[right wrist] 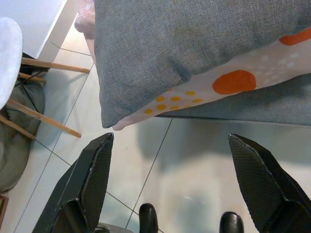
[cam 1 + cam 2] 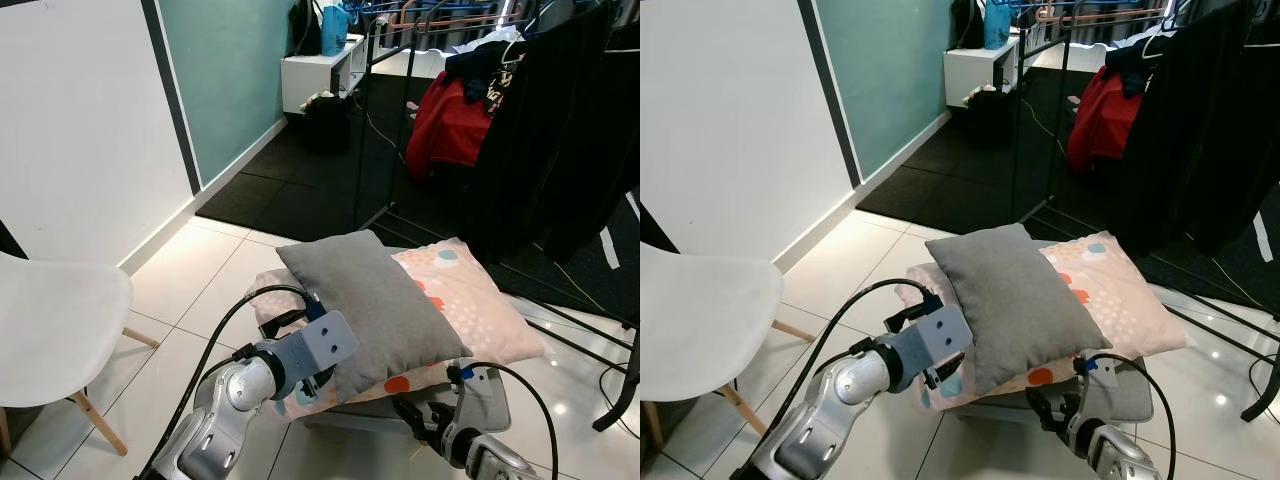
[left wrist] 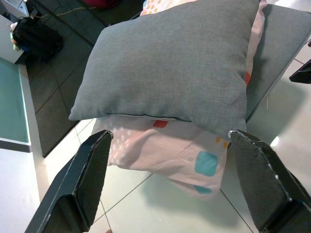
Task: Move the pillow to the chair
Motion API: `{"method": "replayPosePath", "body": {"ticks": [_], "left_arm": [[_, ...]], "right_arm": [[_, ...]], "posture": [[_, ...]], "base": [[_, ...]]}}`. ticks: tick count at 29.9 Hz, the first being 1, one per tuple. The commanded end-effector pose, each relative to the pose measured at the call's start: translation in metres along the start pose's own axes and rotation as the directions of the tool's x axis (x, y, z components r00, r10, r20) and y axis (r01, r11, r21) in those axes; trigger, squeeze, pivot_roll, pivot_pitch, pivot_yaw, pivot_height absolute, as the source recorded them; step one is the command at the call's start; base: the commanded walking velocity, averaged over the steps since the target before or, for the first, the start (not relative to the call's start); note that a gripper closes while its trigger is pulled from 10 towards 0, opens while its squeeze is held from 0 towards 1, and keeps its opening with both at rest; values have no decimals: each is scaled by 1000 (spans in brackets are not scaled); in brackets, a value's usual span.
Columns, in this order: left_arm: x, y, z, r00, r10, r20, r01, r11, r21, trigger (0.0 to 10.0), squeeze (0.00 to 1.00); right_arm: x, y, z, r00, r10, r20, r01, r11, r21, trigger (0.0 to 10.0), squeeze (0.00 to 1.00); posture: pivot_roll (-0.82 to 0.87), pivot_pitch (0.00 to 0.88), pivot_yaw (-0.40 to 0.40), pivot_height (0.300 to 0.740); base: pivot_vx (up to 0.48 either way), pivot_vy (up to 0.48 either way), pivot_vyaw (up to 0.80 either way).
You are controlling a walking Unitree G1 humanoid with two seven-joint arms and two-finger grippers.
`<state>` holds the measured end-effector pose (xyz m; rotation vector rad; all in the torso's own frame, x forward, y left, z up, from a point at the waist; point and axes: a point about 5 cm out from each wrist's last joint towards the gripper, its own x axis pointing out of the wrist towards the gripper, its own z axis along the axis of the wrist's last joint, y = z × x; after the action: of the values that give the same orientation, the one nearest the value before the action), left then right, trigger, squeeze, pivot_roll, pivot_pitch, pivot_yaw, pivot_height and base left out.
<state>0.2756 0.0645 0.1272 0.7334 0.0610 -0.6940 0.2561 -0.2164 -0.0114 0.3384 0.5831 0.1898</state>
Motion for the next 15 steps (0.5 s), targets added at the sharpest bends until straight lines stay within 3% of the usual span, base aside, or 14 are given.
{"method": "replayPosePath", "body": {"ticks": [1, 9, 15], "left_arm": [[-1, -1, 2, 1000, -4, 2, 4, 999, 36, 10000, 0], [2, -3, 5, 1000, -8, 4, 8, 996, 93, 10000, 0], [1, -1, 1, 1000, -22, -3, 22, 1000, 16, 10000, 0]], "right_arm": [[-1, 0, -3, 1000, -5, -12, 5, 1000, 6, 10000, 0], [-1, 0, -2, 1000, -5, -17, 6, 1000, 1, 10000, 0], [-1, 0, -1, 1000, -9, -15, 10, 1000, 3, 10000, 0]], "posture": [[-92, 79, 6, 740], [-88, 77, 3, 740], [-92, 80, 7, 740]], "base": [[0, 0, 0], [0, 0, 0], [0, 0, 0]]}}
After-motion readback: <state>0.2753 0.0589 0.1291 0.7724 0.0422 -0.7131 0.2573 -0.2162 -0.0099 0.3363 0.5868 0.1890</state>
